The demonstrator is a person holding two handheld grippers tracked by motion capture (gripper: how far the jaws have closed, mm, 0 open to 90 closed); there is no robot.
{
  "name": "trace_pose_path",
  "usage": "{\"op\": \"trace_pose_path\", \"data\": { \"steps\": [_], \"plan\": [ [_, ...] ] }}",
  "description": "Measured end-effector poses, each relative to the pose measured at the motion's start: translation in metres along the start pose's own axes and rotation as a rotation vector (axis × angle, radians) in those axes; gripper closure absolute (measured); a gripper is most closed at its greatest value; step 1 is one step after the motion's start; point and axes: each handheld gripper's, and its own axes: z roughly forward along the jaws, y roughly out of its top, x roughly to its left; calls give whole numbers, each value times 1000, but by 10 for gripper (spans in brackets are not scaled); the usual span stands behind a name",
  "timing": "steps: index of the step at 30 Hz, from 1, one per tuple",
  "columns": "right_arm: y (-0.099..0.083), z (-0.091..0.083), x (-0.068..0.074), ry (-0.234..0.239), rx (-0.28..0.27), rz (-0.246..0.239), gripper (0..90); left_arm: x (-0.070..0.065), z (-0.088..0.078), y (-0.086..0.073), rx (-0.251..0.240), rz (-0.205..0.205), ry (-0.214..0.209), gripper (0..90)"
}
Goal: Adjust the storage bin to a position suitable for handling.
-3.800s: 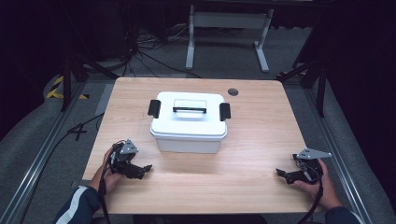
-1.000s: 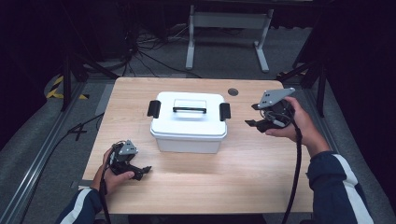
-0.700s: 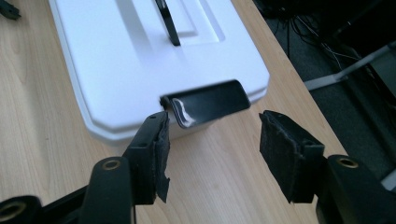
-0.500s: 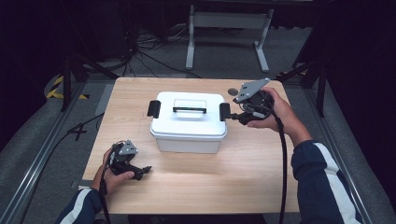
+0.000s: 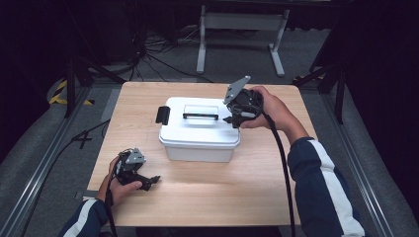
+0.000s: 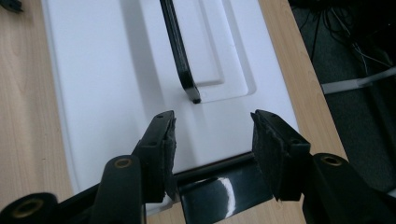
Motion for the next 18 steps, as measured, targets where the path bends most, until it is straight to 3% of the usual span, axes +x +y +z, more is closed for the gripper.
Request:
{"op": "trace_pose_path", "data": {
  "steps": [10, 18],
  "plan": [
    [28, 18, 1, 50, 40, -58, 559, 0, 0, 0, 0, 0, -3, 2],
    [39, 31, 2, 58, 61, -73, 680, 0, 0, 0, 3, -2, -5, 2]
  ]
}}
